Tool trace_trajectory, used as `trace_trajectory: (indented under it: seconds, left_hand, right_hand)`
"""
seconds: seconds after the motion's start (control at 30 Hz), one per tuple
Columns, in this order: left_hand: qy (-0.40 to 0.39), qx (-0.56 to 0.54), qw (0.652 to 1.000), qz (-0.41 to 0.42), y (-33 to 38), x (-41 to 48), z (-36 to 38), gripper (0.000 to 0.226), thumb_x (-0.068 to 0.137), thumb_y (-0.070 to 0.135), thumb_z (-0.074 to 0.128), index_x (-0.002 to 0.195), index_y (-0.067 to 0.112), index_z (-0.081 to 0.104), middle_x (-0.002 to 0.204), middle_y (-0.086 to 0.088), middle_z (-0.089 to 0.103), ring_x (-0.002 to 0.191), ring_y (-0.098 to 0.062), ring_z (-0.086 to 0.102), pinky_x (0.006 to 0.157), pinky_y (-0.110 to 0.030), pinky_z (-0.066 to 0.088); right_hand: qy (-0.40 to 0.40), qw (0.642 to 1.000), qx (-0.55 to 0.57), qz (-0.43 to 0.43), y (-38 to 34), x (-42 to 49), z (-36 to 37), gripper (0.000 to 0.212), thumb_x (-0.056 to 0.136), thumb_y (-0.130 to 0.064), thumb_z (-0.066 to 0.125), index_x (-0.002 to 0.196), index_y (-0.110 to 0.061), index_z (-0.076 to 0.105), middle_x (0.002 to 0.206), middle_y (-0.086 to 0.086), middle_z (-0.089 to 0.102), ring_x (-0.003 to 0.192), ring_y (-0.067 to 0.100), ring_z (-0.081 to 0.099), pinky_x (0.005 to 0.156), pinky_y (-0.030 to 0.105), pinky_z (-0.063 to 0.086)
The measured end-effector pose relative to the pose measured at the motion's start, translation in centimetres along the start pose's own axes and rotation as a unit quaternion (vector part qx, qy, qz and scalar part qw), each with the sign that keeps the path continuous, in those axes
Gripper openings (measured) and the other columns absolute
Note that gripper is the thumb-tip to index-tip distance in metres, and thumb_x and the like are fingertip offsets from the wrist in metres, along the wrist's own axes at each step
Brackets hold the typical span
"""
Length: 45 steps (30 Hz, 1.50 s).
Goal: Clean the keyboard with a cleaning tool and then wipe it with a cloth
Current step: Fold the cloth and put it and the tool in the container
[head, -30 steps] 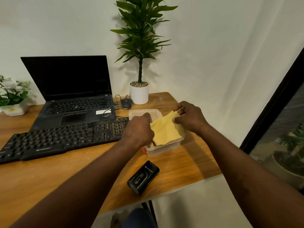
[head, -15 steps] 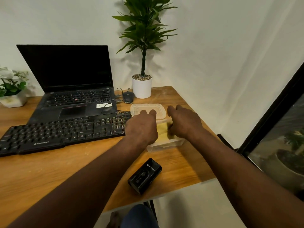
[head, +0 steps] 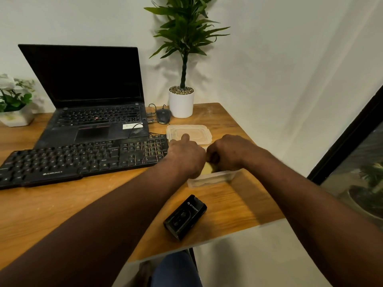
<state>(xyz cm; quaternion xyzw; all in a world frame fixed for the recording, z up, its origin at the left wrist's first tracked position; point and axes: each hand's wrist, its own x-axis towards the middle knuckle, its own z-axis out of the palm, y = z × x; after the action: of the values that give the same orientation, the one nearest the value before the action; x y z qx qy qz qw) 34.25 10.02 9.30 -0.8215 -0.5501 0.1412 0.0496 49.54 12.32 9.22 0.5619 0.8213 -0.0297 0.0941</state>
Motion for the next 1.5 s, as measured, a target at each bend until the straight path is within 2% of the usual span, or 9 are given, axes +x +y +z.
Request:
trace_trajectory:
  seconds: [0.27,0.47,0.57,0.67,0.9,1.07,1.2,1.37,1.5]
  left_hand:
    - [-0.019,0.006,0.999,0.042,-1.1,-0.6,0.2,0.024,0.099,0.039,0.063,0.116,0.022,0.069,0.103,-0.001,0.053,0.128,-0.026,0.037,0.087,-0.045,0.041]
    - [0.247,-0.196,0.949,0.013,-2.3,-7.2,1.3,0.014,0.096,0.041,0.059,0.104,0.035,0.069,0.101,0.008,0.067,0.103,-0.018,0.055,0.087,-0.041,0.052]
    - [0.037,-0.344,0.938,-0.032,-3.0,-11.4,3.0,0.037,0.082,0.067,0.066,0.093,0.032,0.066,0.089,0.01,0.067,0.084,-0.011,0.062,0.075,-0.038,0.057]
    - [-0.115,-0.267,0.956,-0.049,-2.4,-13.4,4.8,0.074,0.062,0.085,0.072,0.112,0.032,0.06,0.1,0.008,0.064,0.089,-0.011,0.06,0.079,-0.037,0.058]
    - [0.029,-0.278,0.96,-0.025,-2.1,-13.8,3.4,0.037,0.072,0.05,0.082,0.101,0.032,0.068,0.089,0.011,0.064,0.083,-0.007,0.059,0.072,-0.033,0.059]
    - [0.194,-0.285,0.939,-0.018,-3.5,-7.9,0.3,0.057,0.07,0.068,0.079,0.118,0.038,0.068,0.109,0.008,0.07,0.105,-0.015,0.058,0.088,-0.041,0.056]
    - [0.129,-0.205,0.97,-0.031,-2.8,-2.9,-0.5,0.058,0.071,0.075,0.074,0.115,0.037,0.068,0.11,0.003,0.063,0.113,-0.022,0.045,0.092,-0.045,0.046]
    - [0.079,-0.119,0.99,-0.013,-1.8,-0.8,1.2,0.047,0.083,0.067,0.071,0.111,0.03,0.072,0.106,-0.001,0.057,0.117,-0.024,0.039,0.099,-0.049,0.035]
    - [0.095,-0.156,0.983,0.003,-2.8,0.3,1.9,0.047,0.078,0.068,0.075,0.111,0.034,0.074,0.11,0.006,0.063,0.115,-0.021,0.041,0.097,-0.048,0.039]
  right_hand:
    - [0.016,0.999,-0.042,-0.015,-0.4,-0.2,0.4,0.033,0.09,-0.044,0.074,0.122,-0.037,0.07,0.115,-0.01,0.071,0.104,0.016,0.061,0.092,0.04,0.053]
    - [0.202,0.963,0.156,-0.084,-2.8,-5.8,-0.4,0.018,0.087,-0.04,0.078,0.103,-0.032,0.076,0.1,-0.016,0.073,0.089,0.004,0.065,0.077,0.034,0.056]
    - [0.127,0.958,0.217,-0.141,-4.7,-9.5,0.2,0.03,0.083,-0.039,0.083,0.112,-0.035,0.076,0.107,-0.021,0.072,0.094,-0.001,0.063,0.076,0.024,0.054]
    - [0.001,0.984,0.084,-0.159,-6.4,-10.4,2.0,0.069,0.082,-0.045,0.082,0.144,-0.042,0.052,0.142,-0.02,0.057,0.123,0.003,0.053,0.097,0.028,0.049]
    - [0.046,0.983,0.077,-0.163,-5.6,-10.6,0.9,0.051,0.087,-0.04,0.077,0.135,-0.039,0.059,0.125,-0.016,0.061,0.107,0.006,0.057,0.088,0.031,0.053]
    - [0.147,0.971,0.173,-0.069,0.1,-8.8,-2.6,0.055,0.077,-0.035,0.09,0.126,-0.039,0.067,0.121,-0.018,0.066,0.083,0.001,0.062,0.076,0.029,0.054]
    - [0.117,0.974,0.191,-0.018,1.9,-5.3,-2.5,0.052,0.074,-0.029,0.092,0.122,-0.032,0.072,0.12,-0.018,0.066,0.077,-0.007,0.056,0.07,0.016,0.039]
    - [0.031,0.994,0.106,-0.022,2.1,-1.7,-0.1,0.042,0.081,-0.029,0.087,0.119,-0.035,0.073,0.116,-0.013,0.07,0.103,0.009,0.059,0.086,0.028,0.05]
    - [-0.01,0.984,0.175,-0.021,3.2,-0.4,-0.1,0.034,0.079,-0.03,0.089,0.111,-0.032,0.077,0.107,-0.015,0.073,0.095,0.007,0.066,0.081,0.028,0.056]
